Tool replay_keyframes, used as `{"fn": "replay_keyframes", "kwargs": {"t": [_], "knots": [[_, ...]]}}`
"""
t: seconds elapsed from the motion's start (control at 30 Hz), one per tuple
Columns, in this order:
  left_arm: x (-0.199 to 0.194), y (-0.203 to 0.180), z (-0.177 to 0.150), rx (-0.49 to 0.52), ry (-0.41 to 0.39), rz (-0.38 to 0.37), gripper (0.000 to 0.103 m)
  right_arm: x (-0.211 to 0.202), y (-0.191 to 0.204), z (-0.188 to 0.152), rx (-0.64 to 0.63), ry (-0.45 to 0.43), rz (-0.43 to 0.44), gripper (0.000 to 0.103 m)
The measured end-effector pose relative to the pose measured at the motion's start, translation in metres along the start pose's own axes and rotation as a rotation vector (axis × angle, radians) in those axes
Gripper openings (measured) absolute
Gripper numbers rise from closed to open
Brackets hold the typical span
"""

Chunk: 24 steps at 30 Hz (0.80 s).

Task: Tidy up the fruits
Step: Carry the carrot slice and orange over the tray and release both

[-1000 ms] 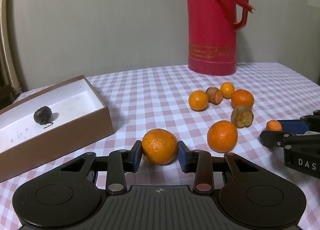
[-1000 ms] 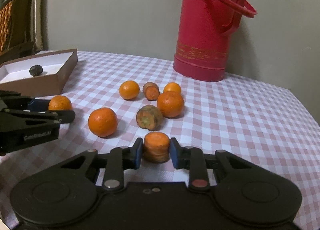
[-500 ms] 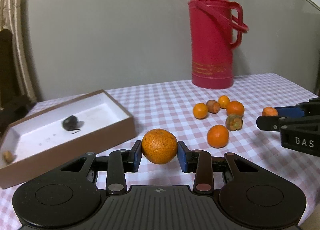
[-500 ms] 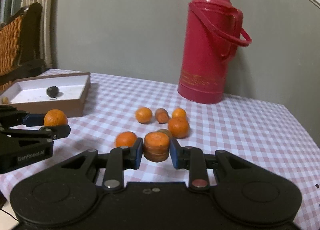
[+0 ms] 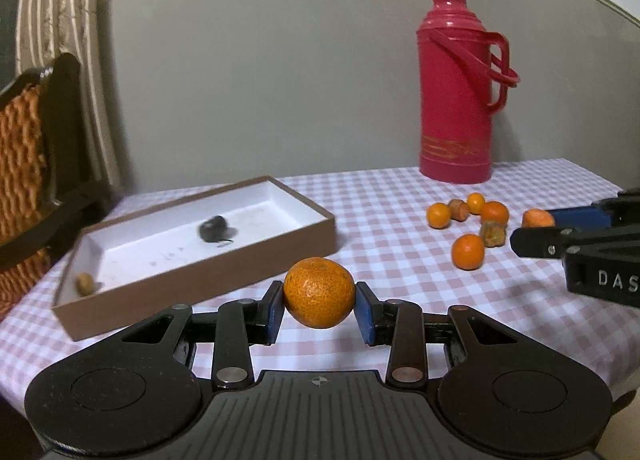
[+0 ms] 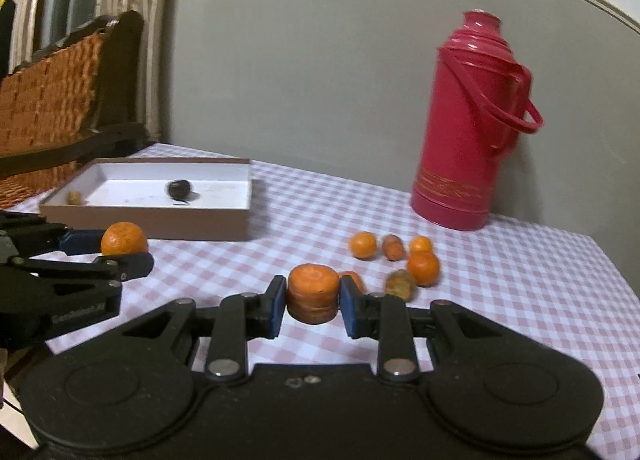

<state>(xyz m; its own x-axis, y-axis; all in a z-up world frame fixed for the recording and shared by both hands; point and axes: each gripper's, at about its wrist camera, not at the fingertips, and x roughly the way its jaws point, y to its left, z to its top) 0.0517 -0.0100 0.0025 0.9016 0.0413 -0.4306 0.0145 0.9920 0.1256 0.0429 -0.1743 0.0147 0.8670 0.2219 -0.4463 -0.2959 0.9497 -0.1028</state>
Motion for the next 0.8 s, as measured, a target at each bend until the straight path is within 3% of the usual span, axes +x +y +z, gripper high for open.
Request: {"fn": "replay_keyframes", "kwargs": {"t": [0.8], "knots": [[-0.024, 0.131, -0.006, -0.16, -0.048, 0.233, 0.038, 0.021, 0.107, 0.044, -0.13, -0.094, 0.23, 0.02]]}}
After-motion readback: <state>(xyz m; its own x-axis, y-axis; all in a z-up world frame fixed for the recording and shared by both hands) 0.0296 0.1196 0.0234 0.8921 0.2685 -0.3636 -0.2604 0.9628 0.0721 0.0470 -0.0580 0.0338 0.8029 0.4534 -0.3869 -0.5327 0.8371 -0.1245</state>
